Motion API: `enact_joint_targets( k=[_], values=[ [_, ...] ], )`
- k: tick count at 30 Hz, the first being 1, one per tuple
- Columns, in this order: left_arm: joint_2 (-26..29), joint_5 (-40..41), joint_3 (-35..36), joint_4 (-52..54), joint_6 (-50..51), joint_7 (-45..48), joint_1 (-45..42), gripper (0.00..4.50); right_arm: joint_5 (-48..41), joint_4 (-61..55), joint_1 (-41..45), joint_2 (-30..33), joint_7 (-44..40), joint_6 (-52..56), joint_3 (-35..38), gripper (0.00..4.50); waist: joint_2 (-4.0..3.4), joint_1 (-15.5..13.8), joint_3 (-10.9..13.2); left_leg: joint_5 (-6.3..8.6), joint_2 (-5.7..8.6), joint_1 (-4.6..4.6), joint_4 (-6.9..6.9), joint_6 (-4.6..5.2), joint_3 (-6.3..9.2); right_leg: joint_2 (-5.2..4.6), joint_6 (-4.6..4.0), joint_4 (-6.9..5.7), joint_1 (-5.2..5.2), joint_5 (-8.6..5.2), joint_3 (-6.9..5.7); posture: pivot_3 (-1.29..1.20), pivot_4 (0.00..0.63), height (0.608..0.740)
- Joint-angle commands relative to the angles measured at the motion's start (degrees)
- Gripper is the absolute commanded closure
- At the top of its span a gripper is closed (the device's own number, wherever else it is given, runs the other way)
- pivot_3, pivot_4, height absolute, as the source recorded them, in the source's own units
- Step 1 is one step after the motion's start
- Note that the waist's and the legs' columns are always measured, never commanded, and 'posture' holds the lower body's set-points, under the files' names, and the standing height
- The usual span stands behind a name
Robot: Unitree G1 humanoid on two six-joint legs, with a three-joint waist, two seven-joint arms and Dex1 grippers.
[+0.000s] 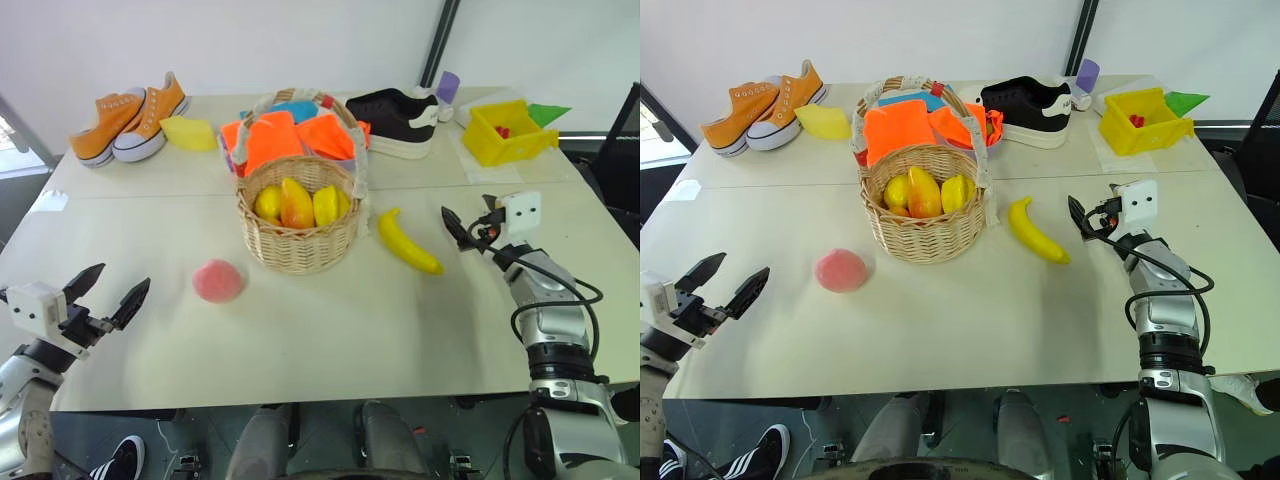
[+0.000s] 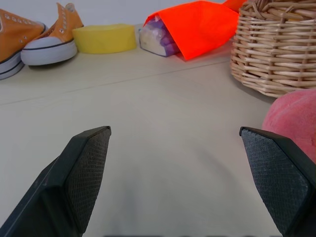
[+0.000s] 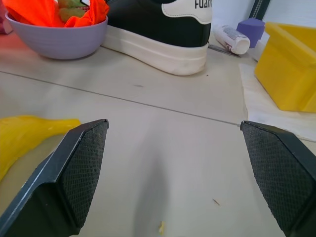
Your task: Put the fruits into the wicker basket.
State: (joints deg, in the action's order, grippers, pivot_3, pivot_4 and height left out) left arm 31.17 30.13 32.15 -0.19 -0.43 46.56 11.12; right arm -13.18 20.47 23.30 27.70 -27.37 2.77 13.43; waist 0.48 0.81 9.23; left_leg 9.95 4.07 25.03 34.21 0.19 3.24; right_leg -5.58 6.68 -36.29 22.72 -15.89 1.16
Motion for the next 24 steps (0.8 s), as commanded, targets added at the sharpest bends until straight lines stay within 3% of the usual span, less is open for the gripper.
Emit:
enact_joint_targets(
  k=[1,5,10,16,24],
  values=[
    [1.34,2.56,-0.80,5.77,0.75,2.08,-0.22,0.00,-4.62,-10.03,-2.68,-0.13,-2.52,2.90,1.00,0.04,0.00,-0.13,0.00,0.00,0.00,0.00,0.00,0.00,0.00,0.00,0.00,0.00,0.00,0.00,0.00,0.00,0.150,0.740],
    [4.87,5.56,-2.61,13.14,5.02,5.36,-0.48,0.00,-9.51,-26.56,-9.25,3.62,-7.34,16.93,-2.99,0.04,0.00,-0.15,0.00,0.00,0.00,0.01,0.00,0.00,0.04,-0.02,-0.01,0.01,-0.02,0.00,-0.02,0.00,0.150,0.740],
    [8.61,11.10,-4.43,21.09,11.31,9.84,1.55,0.00,-10.40,-37.46,-10.66,7.78,-4.95,33.64,-6.98,0.04,-0.10,0.28,-0.02,0.08,-0.02,0.01,-0.01,-0.10,0.00,-0.03,-0.08,0.04,0.00,-0.05,0.08,0.00,0.150,0.740],
    [8.19,10.82,-9.06,25.58,13.23,10.24,0.74,0.00,-7.64,-38.25,-4.44,7.64,1.32,47.93,-11.27,0.04,-0.09,-0.05,-0.01,0.07,-0.05,0.05,-0.02,-0.10,0.00,-0.03,-0.17,0.08,0.03,-0.10,0.03,0.00,0.150,0.740],
    [7.66,10.01,-10.59,24.81,13.31,9.82,0.23,0.00,-5.42,-32.96,-0.09,7.15,2.47,53.83,-14.52,0.04,-0.08,-0.21,-0.01,0.01,-0.04,0.20,-0.01,0.01,0.01,-0.03,-0.17,0.14,0.14,-0.10,-0.03,0.00,0.150,0.740]
  ],
)
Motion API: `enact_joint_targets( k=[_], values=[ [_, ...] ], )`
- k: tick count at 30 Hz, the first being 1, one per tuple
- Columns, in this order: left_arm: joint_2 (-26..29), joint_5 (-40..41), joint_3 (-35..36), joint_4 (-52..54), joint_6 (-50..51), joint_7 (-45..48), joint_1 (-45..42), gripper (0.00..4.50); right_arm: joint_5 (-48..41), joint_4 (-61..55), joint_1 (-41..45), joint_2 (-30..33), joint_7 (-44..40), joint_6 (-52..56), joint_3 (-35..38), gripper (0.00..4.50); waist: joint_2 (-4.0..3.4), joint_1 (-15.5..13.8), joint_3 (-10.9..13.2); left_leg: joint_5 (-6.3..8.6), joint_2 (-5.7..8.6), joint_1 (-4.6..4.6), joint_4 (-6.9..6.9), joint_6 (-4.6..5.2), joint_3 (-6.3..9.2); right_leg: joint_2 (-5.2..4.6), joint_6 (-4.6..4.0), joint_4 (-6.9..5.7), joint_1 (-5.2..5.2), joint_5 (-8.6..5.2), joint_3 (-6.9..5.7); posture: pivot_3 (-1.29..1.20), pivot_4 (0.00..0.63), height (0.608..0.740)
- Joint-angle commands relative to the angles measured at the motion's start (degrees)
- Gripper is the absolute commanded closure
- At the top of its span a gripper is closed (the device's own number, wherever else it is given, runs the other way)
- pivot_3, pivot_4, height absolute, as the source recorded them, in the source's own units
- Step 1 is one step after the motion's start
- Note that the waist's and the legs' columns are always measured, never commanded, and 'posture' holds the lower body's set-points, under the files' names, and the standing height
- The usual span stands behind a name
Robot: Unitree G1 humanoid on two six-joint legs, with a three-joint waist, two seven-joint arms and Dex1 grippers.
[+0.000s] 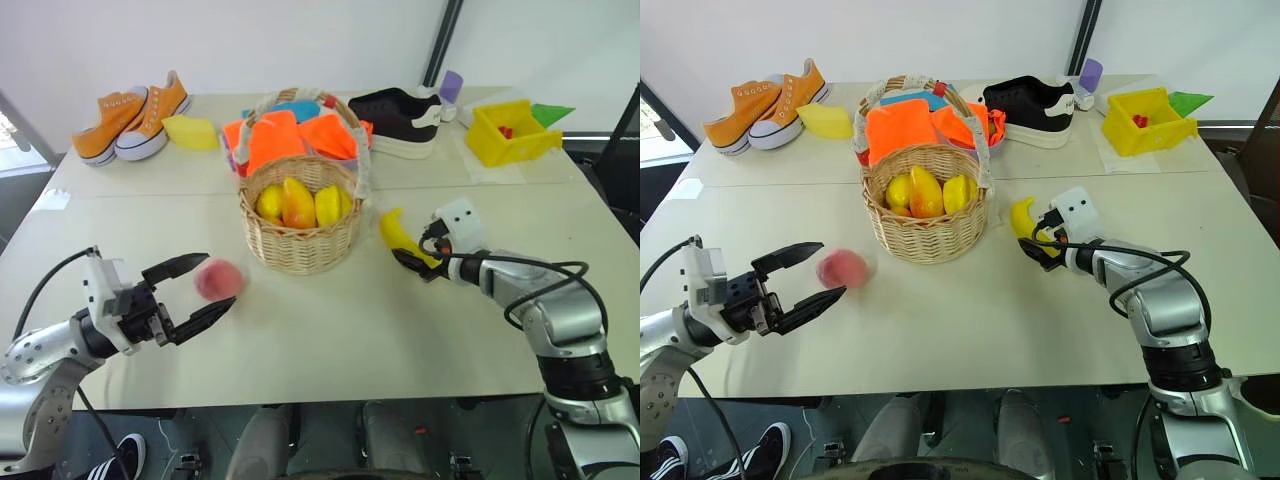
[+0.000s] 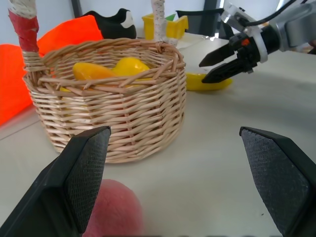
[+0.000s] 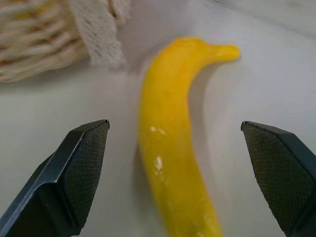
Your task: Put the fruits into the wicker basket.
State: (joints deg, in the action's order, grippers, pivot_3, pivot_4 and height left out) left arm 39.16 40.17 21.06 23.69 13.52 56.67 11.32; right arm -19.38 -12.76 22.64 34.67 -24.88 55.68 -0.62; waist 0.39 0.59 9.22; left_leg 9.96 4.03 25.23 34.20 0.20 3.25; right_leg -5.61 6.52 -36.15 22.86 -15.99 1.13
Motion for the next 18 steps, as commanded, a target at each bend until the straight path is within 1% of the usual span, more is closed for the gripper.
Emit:
enact_joint_targets(
  k=[1,3,5,7,8,12,14,16,18],
  values=[
    [-0.45,-0.03,0.57,0.98,-0.66,-0.35,0.12,0.00,1.06,0.68,0.47,0.22,-0.04,1.01,-0.69,0.55,0.00,0.06,0.00,0.00,0.00,0.02,0.00,0.00,0.00,0.00,0.00,0.00,0.01,0.00,0.00,0.00,0.150,0.740],
    [-0.90,-0.35,0.66,1.18,-1.00,-0.55,0.53,0.00,2.90,2.13,0.11,0.95,0.01,-0.69,-1.91,1.35,0.00,0.07,0.00,-0.01,0.01,0.03,0.00,0.01,-0.01,0.00,0.01,-0.01,0.03,0.00,0.01,0.00,0.150,0.740],
    [-1.34,-0.82,0.77,1.34,-1.44,-0.85,0.97,0.00,3.98,3.37,0.19,1.13,0.08,-2.09,-1.88,2.50,0.00,0.13,0.00,-0.01,0.01,0.03,0.01,0.01,-0.01,0.00,0.01,-0.01,0.02,0.00,0.01,0.00,0.150,0.740],
    [-1.77,-0.87,1.03,1.33,-1.72,-1.07,1.41,0.00,3.82,3.52,0.59,0.85,-0.06,-2.64,-0.78,3.54,0.00,0.11,0.00,-0.01,0.01,0.03,0.01,0.01,-0.01,0.01,0.01,-0.01,0.02,0.01,0.01,0.00,0.150,0.740],
    [-1.85,-0.73,1.15,1.25,-1.66,-1.05,1.61,0.00,3.38,2.95,0.66,0.77,-0.32,-2.49,-0.13,3.77,0.00,0.10,0.00,-0.01,0.01,0.03,0.01,0.01,-0.01,0.01,0.01,-0.01,0.01,0.01,0.00,0.00,0.150,0.740],
    [-2.13,-1.54,1.62,0.11,-2.72,-0.99,1.50,0.00,0.78,-0.67,-1.72,2.20,-3.34,-3.57,3.87,3.77,0.01,-0.09,0.00,-0.01,0.01,0.03,0.02,0.02,-0.01,0.01,0.01,-0.01,0.01,0.01,-0.01,0.00,0.150,0.740],
    [-2.50,-1.80,1.81,-0.72,-3.30,-1.47,1.05,0.00,1.78,-1.04,-3.21,2.66,-2.58,-6.40,6.47,3.77,0.01,-0.22,0.00,-0.01,0.01,0.05,0.02,0.02,0.01,0.00,0.01,0.01,0.01,0.01,-0.04,0.00,0.150,0.740],
    [-2.93,-1.47,1.89,-1.56,-3.33,-1.72,0.58,0.00,0.76,-2.14,-4.37,0.91,-1.36,-10.51,11.10,3.77,0.01,-0.11,0.00,-0.01,0.02,0.05,0.02,0.02,0.00,0.00,0.01,0.02,0.01,0.01,-0.03,0.00,0.150,0.740],
    [-3.40,-0.97,1.93,-2.14,-3.40,-1.68,0.10,0.00,-3.76,-6.32,-6.16,-1.82,-2.09,-11.21,15.04,3.77,0.01,-0.06,0.00,-0.01,0.02,0.05,0.03,0.02,0.00,0.00,0.02,0.01,0.00,0.01,-0.03,0.00,0.150,0.740]
  ],
)
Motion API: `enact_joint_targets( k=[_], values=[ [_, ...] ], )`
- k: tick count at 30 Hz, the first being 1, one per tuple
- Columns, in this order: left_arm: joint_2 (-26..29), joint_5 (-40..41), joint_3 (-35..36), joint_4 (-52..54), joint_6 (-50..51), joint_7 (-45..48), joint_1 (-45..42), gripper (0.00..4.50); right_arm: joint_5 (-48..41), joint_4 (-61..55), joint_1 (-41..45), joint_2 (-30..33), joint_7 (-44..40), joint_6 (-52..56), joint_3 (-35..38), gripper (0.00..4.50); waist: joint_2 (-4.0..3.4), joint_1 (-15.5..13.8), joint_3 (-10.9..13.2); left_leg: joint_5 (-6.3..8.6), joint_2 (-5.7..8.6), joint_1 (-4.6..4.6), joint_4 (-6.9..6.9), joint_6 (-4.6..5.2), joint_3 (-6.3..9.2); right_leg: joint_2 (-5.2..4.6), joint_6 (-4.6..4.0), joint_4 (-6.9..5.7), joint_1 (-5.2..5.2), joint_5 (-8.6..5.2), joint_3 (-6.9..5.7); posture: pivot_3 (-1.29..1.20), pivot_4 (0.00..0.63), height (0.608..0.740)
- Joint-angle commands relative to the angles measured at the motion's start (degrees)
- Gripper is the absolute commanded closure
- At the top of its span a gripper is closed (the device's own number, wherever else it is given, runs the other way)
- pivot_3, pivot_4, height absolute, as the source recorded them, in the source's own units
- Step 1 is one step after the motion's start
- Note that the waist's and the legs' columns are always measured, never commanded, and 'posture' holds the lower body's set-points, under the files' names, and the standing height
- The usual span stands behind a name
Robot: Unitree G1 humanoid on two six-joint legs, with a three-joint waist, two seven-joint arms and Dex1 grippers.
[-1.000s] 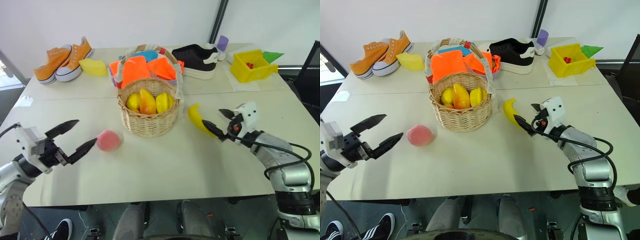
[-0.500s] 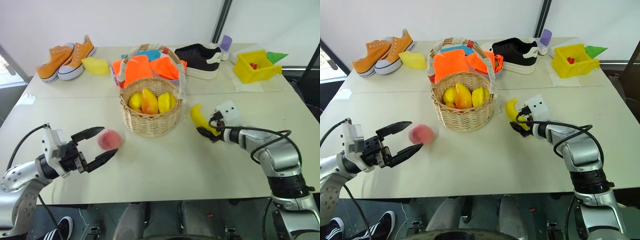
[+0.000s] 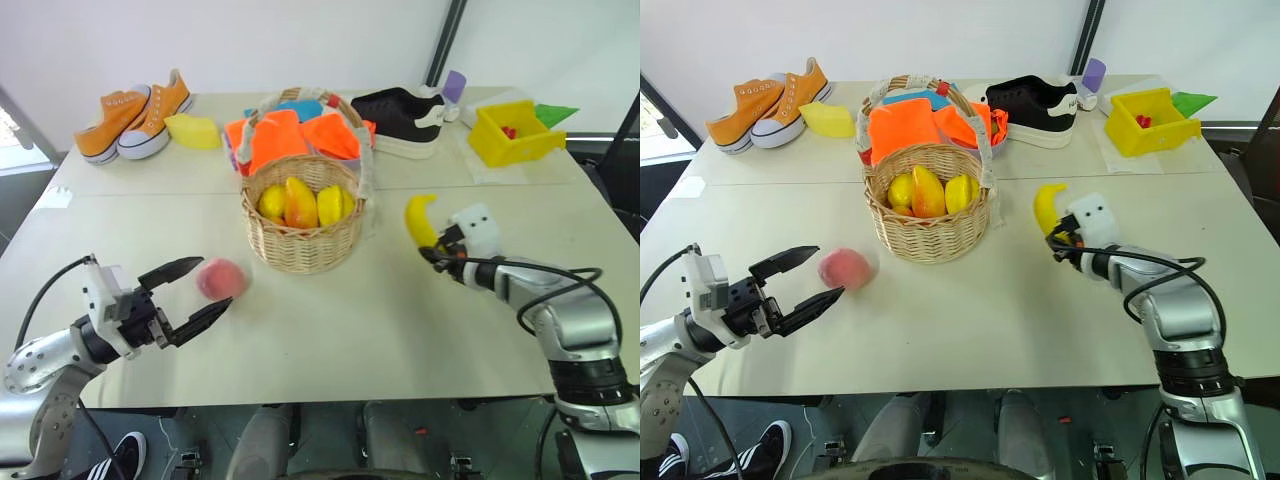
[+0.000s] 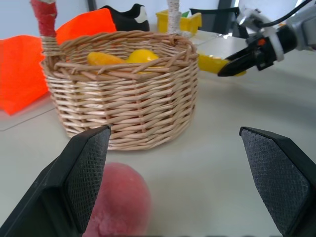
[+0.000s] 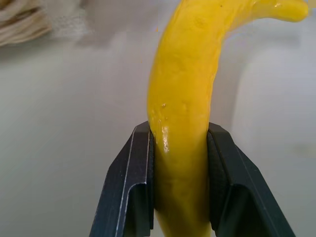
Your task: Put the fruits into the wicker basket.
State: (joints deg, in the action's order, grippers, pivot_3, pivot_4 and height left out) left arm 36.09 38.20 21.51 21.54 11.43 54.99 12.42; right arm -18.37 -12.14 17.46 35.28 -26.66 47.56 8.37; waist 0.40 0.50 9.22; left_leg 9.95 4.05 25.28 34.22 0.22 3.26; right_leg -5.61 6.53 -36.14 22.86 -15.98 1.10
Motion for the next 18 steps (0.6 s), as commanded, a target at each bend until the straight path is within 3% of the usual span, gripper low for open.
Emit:
enact_joint_targets(
  k=[1,7,10,15,18],
  values=[
    [-0.54,0.93,1.36,-0.52,-1.48,0.10,-1.37,0.00,-7.29,-10.22,-2.80,-3.71,-2.23,-4.70,6.96,3.77,0.00,0.13,0.00,0.00,0.00,0.00,0.00,0.00,0.01,0.01,0.00,-0.02,0.01,0.00,0.00,0.00,0.150,0.740],
    [-1.14,-0.67,1.52,-4.92,-3.99,0.46,-3.80,0.00,-17.39,-19.77,-14.66,-4.38,-15.30,-13.37,10.81,3.77,0.00,0.09,0.00,-0.01,-0.04,-0.02,-0.01,0.01,0.05,0.04,0.02,-0.01,-0.04,0.00,-0.06,0.00,0.150,0.740],
    [-0.92,-1.07,1.54,-6.17,-4.73,0.77,-4.11,0.00,-16.96,-23.73,-18.27,-4.32,-18.72,-19.71,9.03,3.77,0.00,0.09,0.00,0.01,0.00,-0.02,0.05,0.03,0.04,0.00,0.02,0.02,-0.10,0.00,-0.05,0.00,0.150,0.740],
    [-0.89,-1.54,1.94,-6.79,-5.11,0.51,-3.59,0.00,-9.10,-24.21,-15.53,0.04,-22.06,-24.87,-1.31,3.77,0.01,0.45,0.00,0.08,-0.06,-0.07,0.05,-0.10,0.04,0.02,0.00,0.01,-0.08,-0.01,-0.02,0.00,0.150,0.740],
    [-1.26,-1.91,2.18,-6.87,-5.96,0.49,-2.39,0.00,-10.08,-21.76,-5.75,0.77,-19.53,-17.73,-5.59,3.77,0.00,0.50,0.01,0.08,-0.07,-0.05,0.05,-0.10,0.03,0.01,0.00,0.00,-0.02,-0.01,-0.01,0.00,0.150,0.740]
  ],
)
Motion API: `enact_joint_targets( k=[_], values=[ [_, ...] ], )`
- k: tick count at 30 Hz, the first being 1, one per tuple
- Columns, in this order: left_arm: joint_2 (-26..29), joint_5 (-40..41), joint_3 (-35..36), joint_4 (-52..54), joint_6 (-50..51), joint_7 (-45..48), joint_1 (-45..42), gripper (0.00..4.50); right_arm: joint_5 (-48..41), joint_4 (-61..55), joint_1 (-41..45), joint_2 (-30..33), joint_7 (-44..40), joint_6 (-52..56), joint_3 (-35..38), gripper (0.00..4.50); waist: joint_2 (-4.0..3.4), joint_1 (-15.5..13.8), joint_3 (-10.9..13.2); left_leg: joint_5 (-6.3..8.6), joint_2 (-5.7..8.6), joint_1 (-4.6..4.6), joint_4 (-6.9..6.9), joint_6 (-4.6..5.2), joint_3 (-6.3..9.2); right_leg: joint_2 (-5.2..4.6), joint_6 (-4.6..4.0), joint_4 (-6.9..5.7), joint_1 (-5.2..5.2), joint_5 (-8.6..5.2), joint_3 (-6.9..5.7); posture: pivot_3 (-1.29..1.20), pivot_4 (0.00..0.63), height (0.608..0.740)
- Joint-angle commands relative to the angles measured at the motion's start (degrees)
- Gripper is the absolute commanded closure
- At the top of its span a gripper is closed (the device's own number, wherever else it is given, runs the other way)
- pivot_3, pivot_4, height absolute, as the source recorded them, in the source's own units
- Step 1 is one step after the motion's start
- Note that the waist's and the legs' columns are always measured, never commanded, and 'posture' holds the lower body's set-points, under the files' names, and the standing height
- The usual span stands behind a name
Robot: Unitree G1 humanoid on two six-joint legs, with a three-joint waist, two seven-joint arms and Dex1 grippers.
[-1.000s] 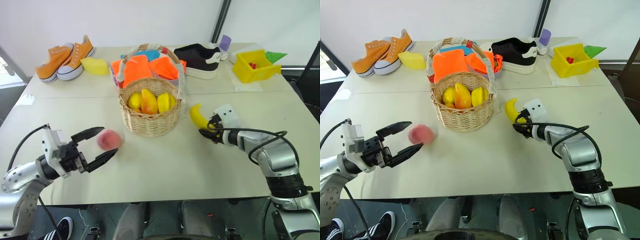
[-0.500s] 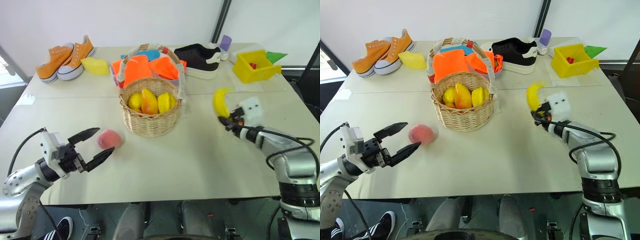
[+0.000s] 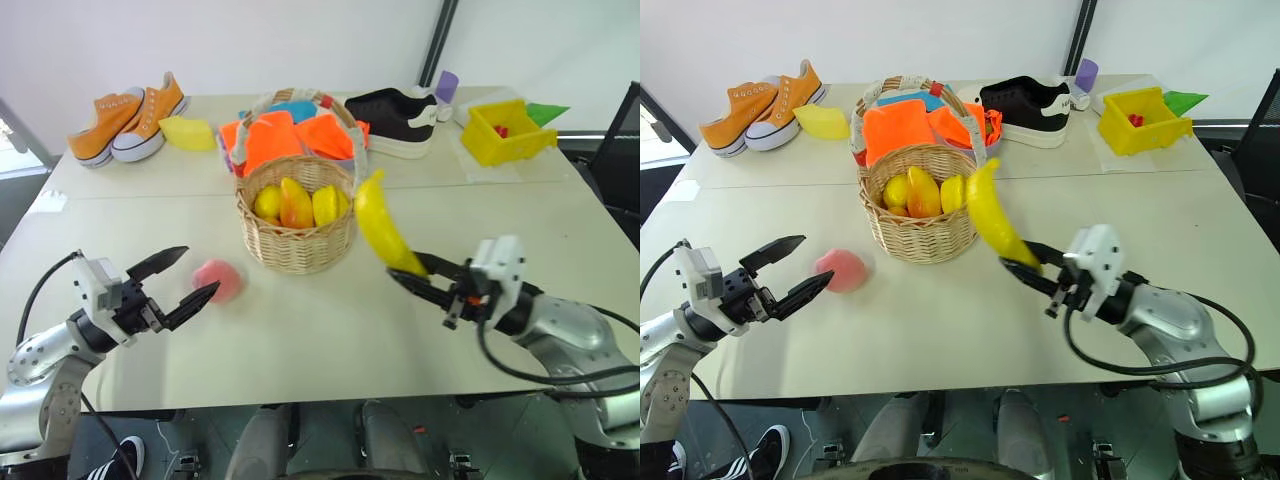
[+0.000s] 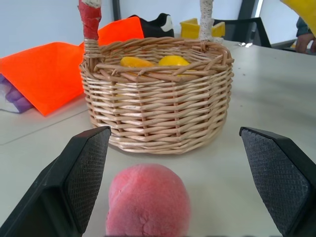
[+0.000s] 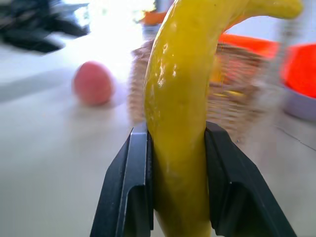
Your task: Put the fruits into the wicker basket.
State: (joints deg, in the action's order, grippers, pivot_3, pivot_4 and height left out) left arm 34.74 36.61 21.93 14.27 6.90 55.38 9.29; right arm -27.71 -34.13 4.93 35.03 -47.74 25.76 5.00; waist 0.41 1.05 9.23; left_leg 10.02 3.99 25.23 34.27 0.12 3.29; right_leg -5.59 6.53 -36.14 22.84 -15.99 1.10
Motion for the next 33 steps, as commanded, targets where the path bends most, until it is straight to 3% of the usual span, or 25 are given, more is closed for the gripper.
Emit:
enact_joint_targets(
  k=[1,3,9,13,23,29,33],
  values=[
    [0.02,-0.27,2.01,0.47,-1.55,-0.11,0.93,0.00,-1.39,0.87,10.43,0.86,2.03,6.98,-3.90,3.77,0.01,-0.08,0.01,0.00,0.01,0.02,0.00,0.00,-0.01,0.00,0.00,0.00,0.02,0.00,0.02,0.00,0.150,0.740],
    [0.00,-0.16,2.19,0.58,-1.56,-0.49,0.96,0.00,-2.14,1.62,14.52,0.54,2.35,10.17,-5.84,3.77,0.05,-0.37,-0.01,0.00,0.00,0.03,0.00,0.00,0.00,-0.01,-0.01,0.00,0.15,0.00,0.00,0.00,0.150,0.740],
    [-0.63,-1.29,1.66,1.25,-2.84,-1.43,1.52,0.00,-4.12,10.07,28.64,-8.08,6.92,20.10,-12.05,3.77,0.10,-0.31,-0.01,-0.03,0.02,0.12,-0.02,0.05,0.03,-0.03,-0.01,0.01,0.36,0.01,-0.02,0.00,0.150,0.740],
    [-1.64,-1.16,1.50,2.97,-2.58,-2.79,2.35,0.00,-1.90,20.48,37.67,-17.58,17.75,29.98,-12.65,3.77,0.10,0.06,-0.01,0.00,0.03,0.11,-0.03,-0.02,0.01,0.01,-0.04,-0.10,0.46,0.04,0.04,0.00,0.150,0.740],
    [-2.13,-1.21,0.88,4.54,-2.42,-4.24,2.65,0.00,0.41,24.80,41.23,-20.97,22.03,33.17,-12.60,3.77,0.09,-0.05,-0.01,0.00,0.08,0.10,-0.10,-0.04,0.00,0.00,-0.01,-0.12,0.49,0.07,0.01,0.00,0.150,0.740],
    [-2.20,-2.16,0.22,4.29,-2.47,-5.32,2.30,0.00,0.45,23.23,40.61,-20.01,21.35,32.82,-12.33,0.88,0.08,0.02,-0.01,-0.05,0.07,0.10,-0.12,0.03,0.00,0.02,0.12,-0.14,0.52,0.14,0.01,0.00,0.150,0.740],
    [-2.38,-1.93,-0.09,3.65,-1.96,-5.76,1.63,0.00,-1.20,19.68,40.64,-18.33,19.63,30.79,-9.43,0.88,0.08,-0.05,-0.01,-0.04,0.08,0.11,-0.11,0.01,0.00,0.02,0.11,-0.14,0.52,0.14,0.01,0.00,0.150,0.740]
  ],
)
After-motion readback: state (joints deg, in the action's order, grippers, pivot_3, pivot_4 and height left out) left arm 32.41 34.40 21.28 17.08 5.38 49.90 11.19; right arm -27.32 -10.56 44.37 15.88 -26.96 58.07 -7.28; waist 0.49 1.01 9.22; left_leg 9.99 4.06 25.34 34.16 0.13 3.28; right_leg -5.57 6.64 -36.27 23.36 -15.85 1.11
